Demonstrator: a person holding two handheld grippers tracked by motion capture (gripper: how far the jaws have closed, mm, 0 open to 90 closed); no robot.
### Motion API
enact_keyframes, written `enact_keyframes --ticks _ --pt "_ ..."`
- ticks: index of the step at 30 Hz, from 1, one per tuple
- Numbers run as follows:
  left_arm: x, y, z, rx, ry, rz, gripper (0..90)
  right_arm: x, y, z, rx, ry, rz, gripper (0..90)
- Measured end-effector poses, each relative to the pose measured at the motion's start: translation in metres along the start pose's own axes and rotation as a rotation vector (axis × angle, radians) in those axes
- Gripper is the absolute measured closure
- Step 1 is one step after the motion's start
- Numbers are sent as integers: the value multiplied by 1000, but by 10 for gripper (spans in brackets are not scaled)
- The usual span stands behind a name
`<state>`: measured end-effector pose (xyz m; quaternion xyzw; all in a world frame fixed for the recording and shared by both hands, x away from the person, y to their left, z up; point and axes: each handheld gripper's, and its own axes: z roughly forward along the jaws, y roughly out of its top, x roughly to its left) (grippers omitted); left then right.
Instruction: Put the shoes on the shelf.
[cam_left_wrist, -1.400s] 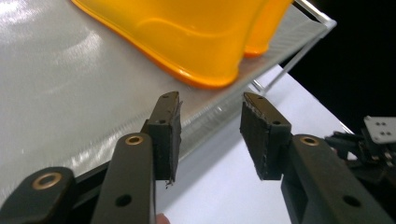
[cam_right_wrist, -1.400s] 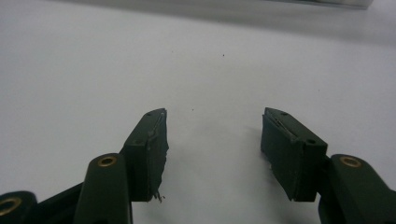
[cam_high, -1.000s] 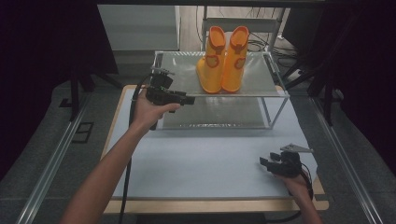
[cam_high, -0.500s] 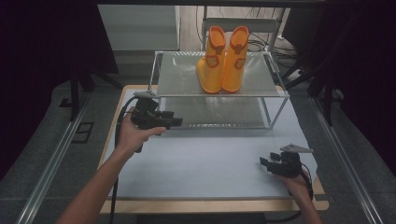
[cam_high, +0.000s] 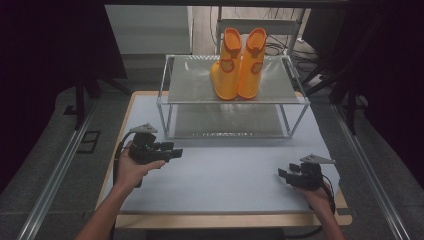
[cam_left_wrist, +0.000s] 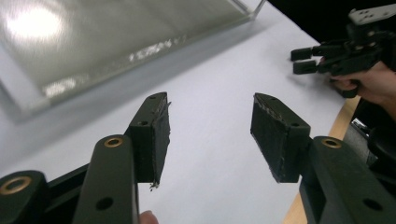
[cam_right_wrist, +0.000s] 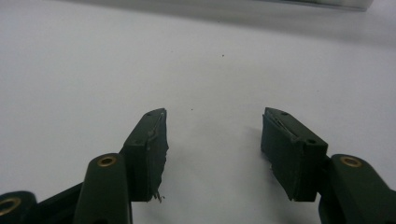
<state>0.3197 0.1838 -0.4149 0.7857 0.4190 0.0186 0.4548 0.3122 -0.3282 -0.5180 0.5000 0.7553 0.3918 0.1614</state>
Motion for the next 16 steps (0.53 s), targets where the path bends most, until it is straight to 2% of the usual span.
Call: enact_keyframes --ticks 4,11,16 --pt "8 -9 3 14 11 -25 471 0 0 0 -2 2 0 411" --pt "8 -2 4 12 6 -21 464 0 0 0 0 -2 -3 405" --pt "8 -6 15 13 9 -27 452 1 4 -4 -42 -14 -11 402"
